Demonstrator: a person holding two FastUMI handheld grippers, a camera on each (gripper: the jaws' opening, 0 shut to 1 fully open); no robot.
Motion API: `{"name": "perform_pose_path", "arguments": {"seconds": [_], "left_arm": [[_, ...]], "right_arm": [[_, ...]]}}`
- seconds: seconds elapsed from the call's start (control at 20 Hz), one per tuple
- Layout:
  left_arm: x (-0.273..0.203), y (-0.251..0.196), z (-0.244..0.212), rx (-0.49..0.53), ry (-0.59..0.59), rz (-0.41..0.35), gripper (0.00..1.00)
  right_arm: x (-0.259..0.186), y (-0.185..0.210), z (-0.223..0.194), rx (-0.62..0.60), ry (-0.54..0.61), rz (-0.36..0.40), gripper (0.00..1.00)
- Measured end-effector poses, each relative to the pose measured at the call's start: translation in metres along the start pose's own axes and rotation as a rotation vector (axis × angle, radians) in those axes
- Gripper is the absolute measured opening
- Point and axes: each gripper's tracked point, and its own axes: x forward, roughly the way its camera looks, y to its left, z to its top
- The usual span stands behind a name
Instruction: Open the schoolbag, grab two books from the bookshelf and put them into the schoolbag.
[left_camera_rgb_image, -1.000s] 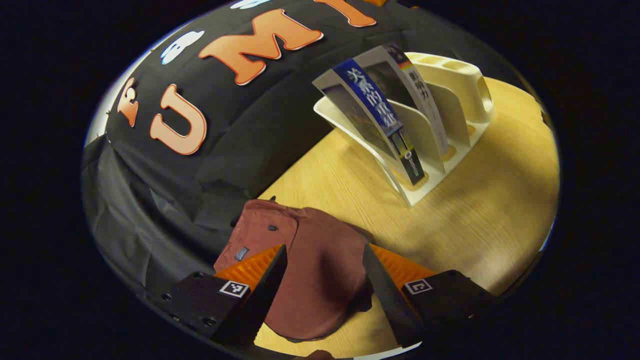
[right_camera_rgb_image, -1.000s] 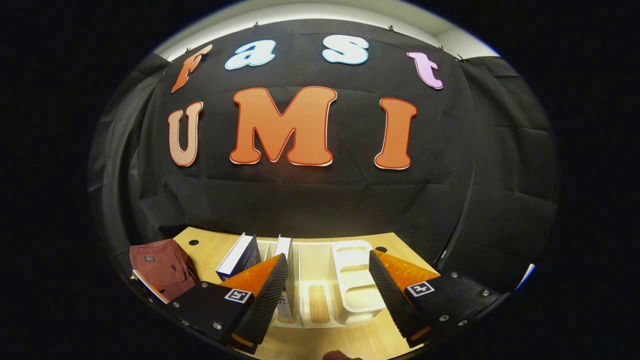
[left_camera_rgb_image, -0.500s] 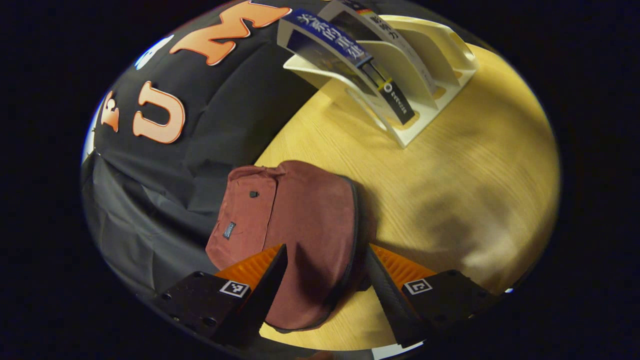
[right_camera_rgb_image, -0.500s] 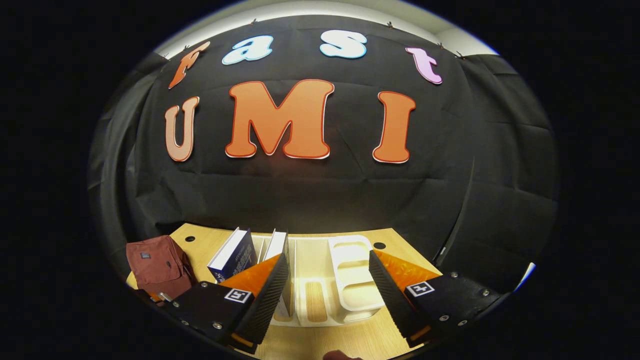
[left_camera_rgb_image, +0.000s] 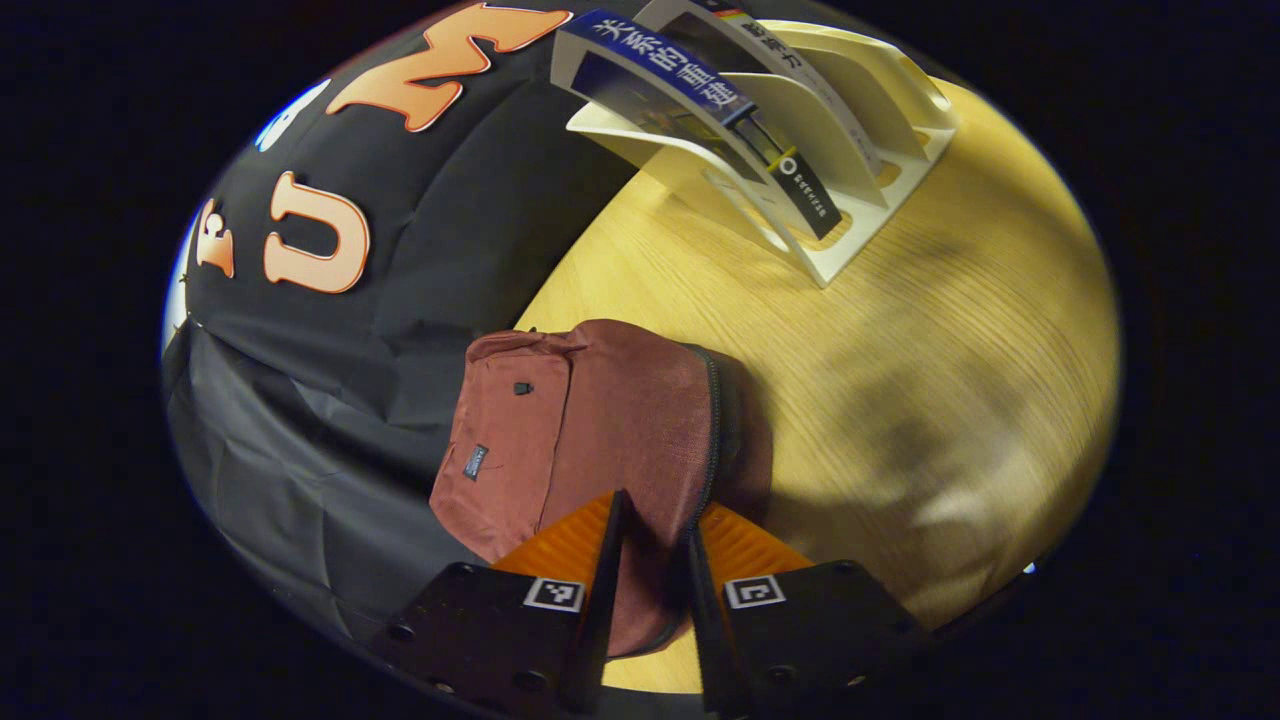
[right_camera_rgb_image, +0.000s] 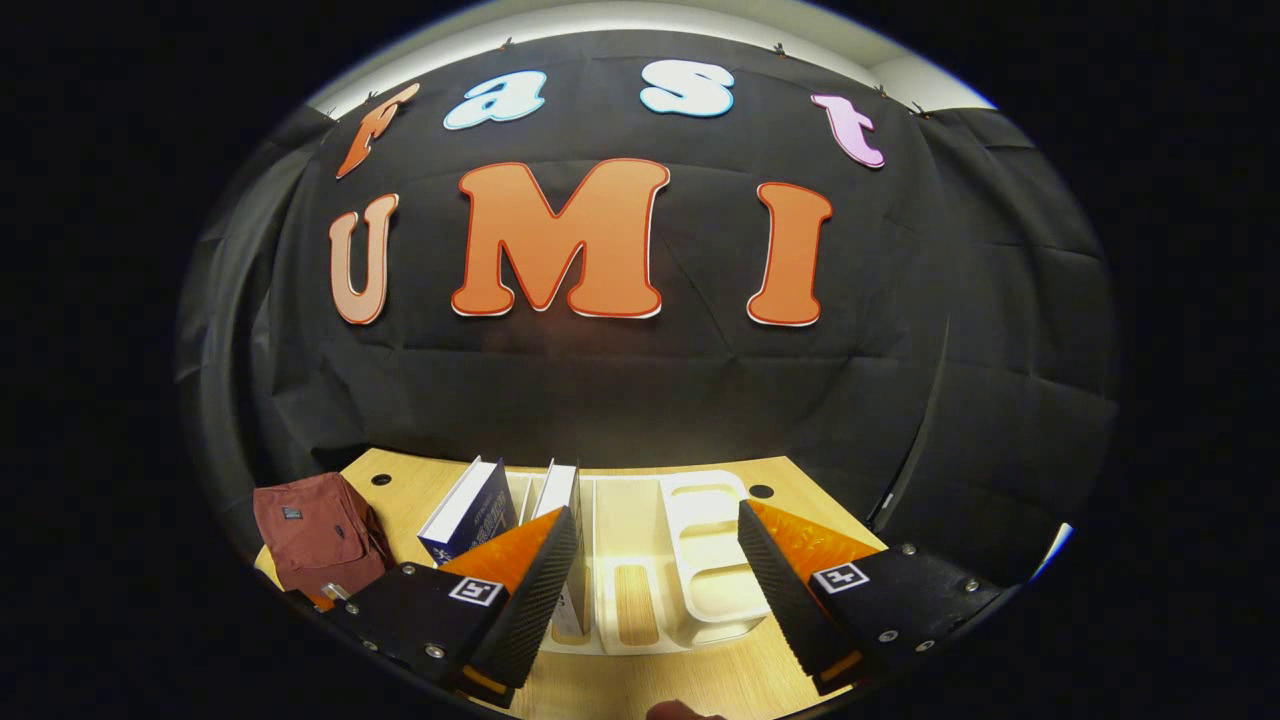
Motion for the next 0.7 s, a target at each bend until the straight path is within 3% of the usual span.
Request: {"name": "perform_pose_path", "arguments": {"seconds": [0.2, 0.45, 0.7], "left_arm": [[0.010, -0.005, -0.004, -0.012, 0.041, -0.124, 0.14], [0.003, 0.017, 0.006, -0.097, 0.043, -0.239, 0.07], [-0.010, 0.061, 0.019, -0.103, -0.010, -0.301, 0.05]], "right_arm": [[0.000, 0.005, 0.004, -0.004, -0.001, 0.005, 0.97], [0.002, 0.022, 0.018, -0.046, 0.006, 0.034, 0.96], [0.013, 0.051, 0.028, -0.096, 0.063, 0.076, 0.97]]}}
